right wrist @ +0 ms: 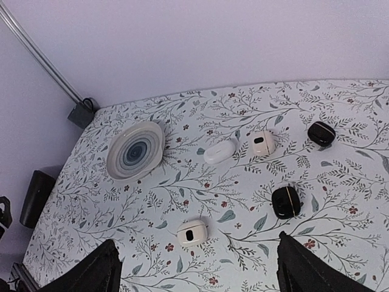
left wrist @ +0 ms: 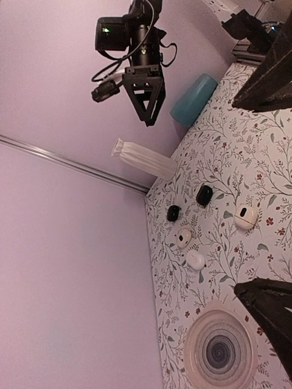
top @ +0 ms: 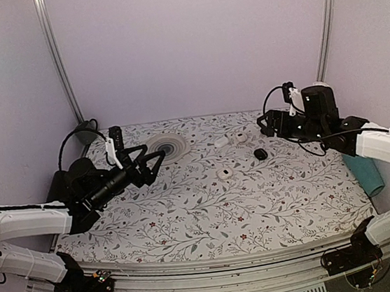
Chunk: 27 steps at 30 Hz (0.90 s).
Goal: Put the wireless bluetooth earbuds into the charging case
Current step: Reset both arms
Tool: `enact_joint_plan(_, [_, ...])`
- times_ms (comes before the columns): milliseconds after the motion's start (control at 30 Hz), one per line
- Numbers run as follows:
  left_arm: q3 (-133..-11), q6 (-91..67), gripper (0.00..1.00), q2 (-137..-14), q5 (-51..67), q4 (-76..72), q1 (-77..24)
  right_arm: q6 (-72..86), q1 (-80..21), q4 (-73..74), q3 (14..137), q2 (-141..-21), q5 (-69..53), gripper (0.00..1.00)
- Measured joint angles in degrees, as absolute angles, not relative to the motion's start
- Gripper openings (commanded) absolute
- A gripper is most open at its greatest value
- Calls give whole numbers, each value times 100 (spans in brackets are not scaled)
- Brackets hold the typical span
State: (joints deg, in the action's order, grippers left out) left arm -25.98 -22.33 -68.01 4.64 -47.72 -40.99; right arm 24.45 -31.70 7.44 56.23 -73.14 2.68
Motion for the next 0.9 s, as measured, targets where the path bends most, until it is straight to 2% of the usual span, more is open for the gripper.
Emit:
enact_joint_plan(100, [-2600,-2202,96,-6801,460,-4751,-4071,2324,-3173,473,5151,-6667,611,99])
enact_joint_plan(267, [-2630,-2038,96,-6726,266,-4460,-3994,2021,-3159,-169,4252,-5854,1575,99])
enact_joint_plan(367, [-2633,-1946,96,-6573,-12,-4198,-3870,1691,-2825,-639,3555,-5577,1852,99])
enact_joint_plan(600, [-2596,-1927,96,-6095,-978,-3551,-3201,1347,-467,-1535,2486,-5741,1778,99])
enact_joint_plan(733, [-2443,-1859,96,-5848,-1437,-3306,-2711,1175,36,-2825,1584,-5889,1791,99])
enact_joint_plan(900, [-2147,-1520,96,-5795,-2163,-3175,-2303,906,84,-4694,991,-6958,1686,99])
